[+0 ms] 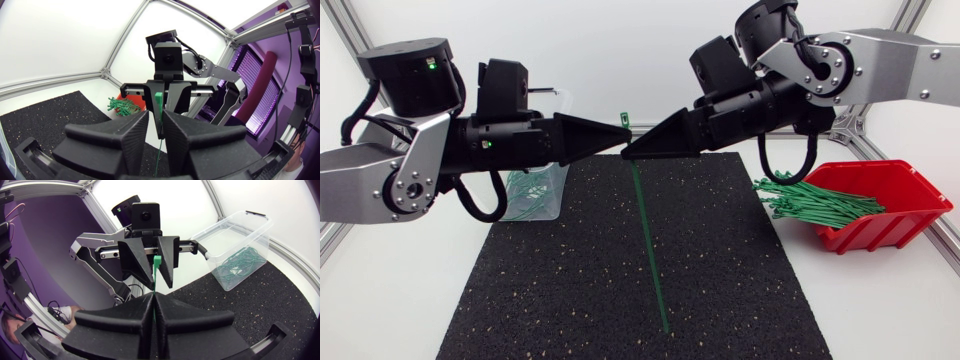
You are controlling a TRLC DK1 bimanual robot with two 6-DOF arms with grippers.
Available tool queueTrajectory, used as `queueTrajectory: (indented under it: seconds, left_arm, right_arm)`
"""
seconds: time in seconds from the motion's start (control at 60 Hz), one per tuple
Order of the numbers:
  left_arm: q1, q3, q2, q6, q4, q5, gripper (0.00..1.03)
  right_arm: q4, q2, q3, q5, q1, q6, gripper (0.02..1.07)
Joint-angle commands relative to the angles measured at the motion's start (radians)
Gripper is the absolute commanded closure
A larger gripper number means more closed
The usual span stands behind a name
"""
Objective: Take a green cable tie from the red box, thread the tail through the head to close it, then place it in the transparent bin on the left.
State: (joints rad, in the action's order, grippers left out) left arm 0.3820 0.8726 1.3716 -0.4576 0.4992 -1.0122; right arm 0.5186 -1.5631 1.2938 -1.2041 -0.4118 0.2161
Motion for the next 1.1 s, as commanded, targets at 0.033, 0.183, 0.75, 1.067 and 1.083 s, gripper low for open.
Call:
queueTrajectory:
  seconds: [0.033,0.183,0.75,1.067,1.083]
  left_arm:
    - [0.005,0.037,0.014,-0.036,0.022,0.004,0.84]
    - [0.003,0.035,0.014,-0.039,0.022,0.004,0.89]
    - [0.000,0.014,-0.002,-0.036,0.029,0.004,0.98]
    - [0.008,-0.003,-0.019,-0.030,0.027,0.006,0.84]
    - [0.008,-0.004,-0.019,-0.030,0.027,0.006,0.84]
  right_arm:
    - [-0.012,0.015,-0.028,-0.003,-0.012,-0.017,1.01]
    - [-0.017,0.017,-0.030,-0.003,-0.012,-0.018,1.01]
    - [-0.032,0.023,-0.039,0.024,-0.024,-0.018,1.01]
    - [-0.035,0.040,-0.045,0.024,-0.016,-0.018,1.01]
    - [-0.035,0.041,-0.045,0.024,-0.016,-0.018,1.01]
